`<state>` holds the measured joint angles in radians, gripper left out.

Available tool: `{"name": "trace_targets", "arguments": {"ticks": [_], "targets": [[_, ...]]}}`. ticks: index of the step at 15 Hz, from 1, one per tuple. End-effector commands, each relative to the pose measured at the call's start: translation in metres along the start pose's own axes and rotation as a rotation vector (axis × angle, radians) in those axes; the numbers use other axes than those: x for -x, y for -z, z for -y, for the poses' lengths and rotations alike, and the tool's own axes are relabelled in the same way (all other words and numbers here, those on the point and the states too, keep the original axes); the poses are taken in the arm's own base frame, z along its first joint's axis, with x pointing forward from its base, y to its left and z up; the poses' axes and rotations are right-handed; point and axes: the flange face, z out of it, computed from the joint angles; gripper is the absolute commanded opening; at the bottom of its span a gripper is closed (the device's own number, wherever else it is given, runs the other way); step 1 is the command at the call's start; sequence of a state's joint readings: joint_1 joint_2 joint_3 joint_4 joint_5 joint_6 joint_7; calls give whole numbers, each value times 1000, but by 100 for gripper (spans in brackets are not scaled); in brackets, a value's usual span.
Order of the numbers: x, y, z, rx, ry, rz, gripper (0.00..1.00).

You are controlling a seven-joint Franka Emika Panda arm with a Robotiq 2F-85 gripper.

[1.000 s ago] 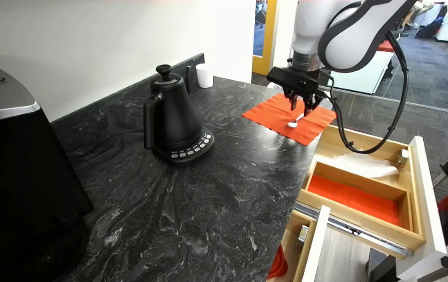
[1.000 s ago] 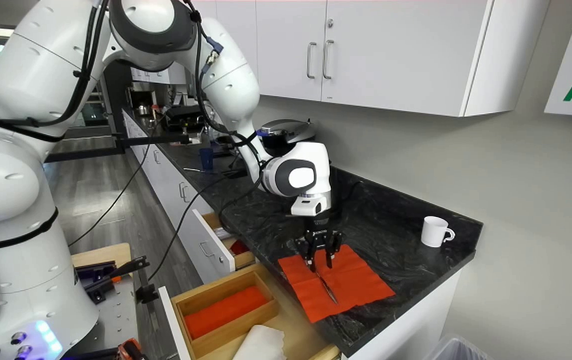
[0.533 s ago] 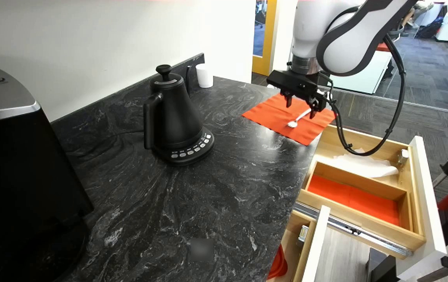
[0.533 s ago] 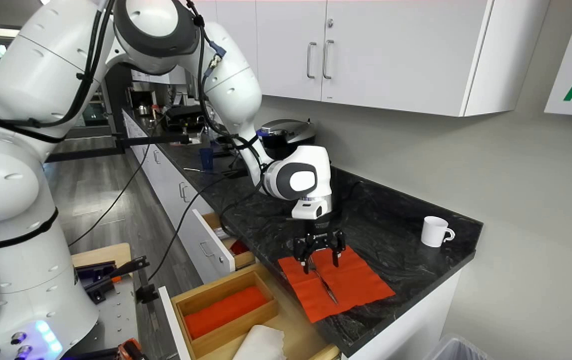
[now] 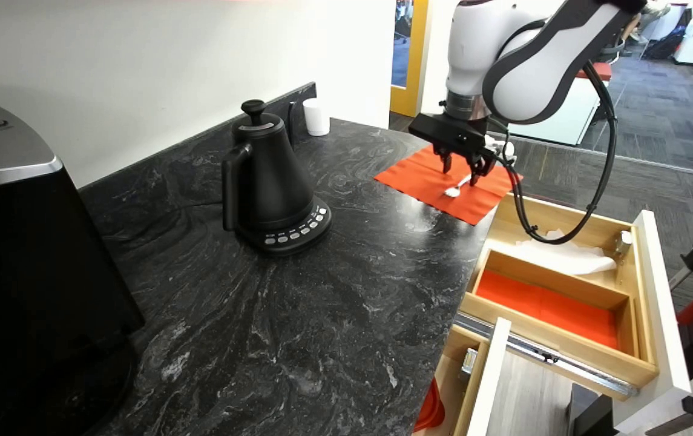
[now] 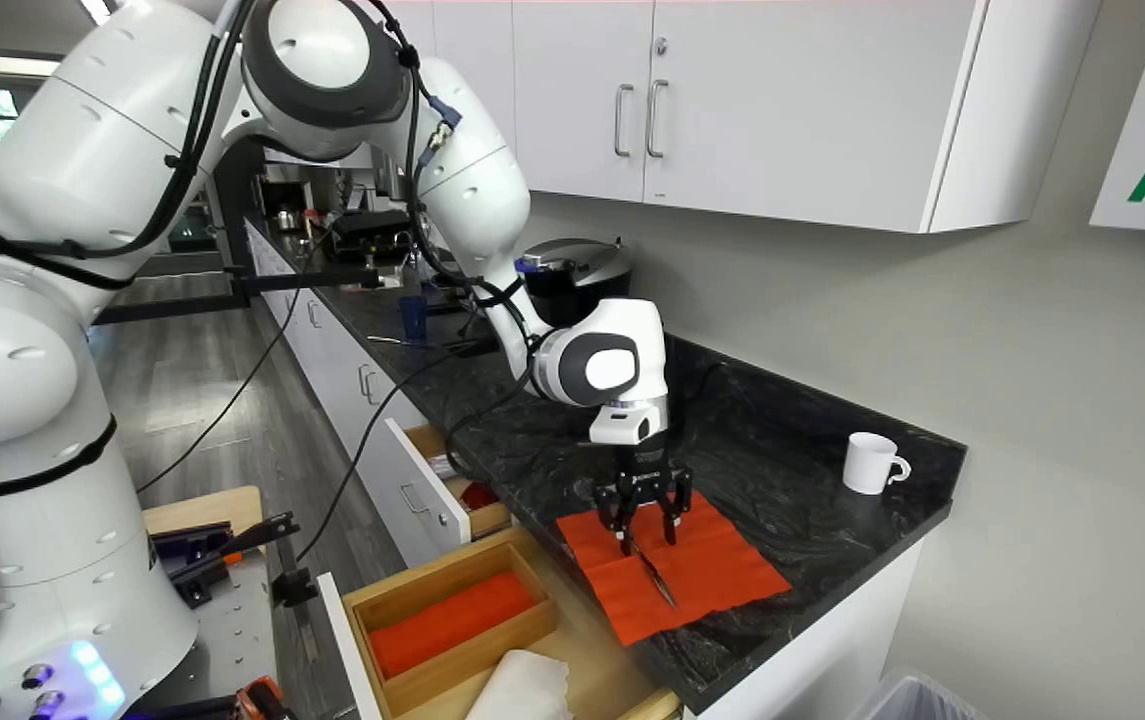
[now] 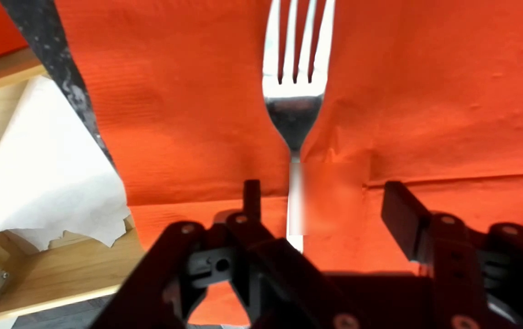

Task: Move the fork to the left compartment in the drawer

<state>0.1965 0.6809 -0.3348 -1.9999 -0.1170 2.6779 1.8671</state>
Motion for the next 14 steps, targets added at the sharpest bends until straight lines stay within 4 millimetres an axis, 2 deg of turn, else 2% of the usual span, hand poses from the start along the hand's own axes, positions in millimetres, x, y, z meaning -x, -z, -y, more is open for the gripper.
{"name": "trace_targets", "arguments": {"ticks": [1,6,7,10,11,14], "targets": [[-4,-1,5,-20,-10,14,39],[-5,-2,2,-19,-11,15,7],[-5,-2,2,-20,-11,16,4],[-5,-1,2,-20,-11,16,1],[-5,2,2,-19,-12,19,4],[-9,40,4,-108,-15,28,4]]}}
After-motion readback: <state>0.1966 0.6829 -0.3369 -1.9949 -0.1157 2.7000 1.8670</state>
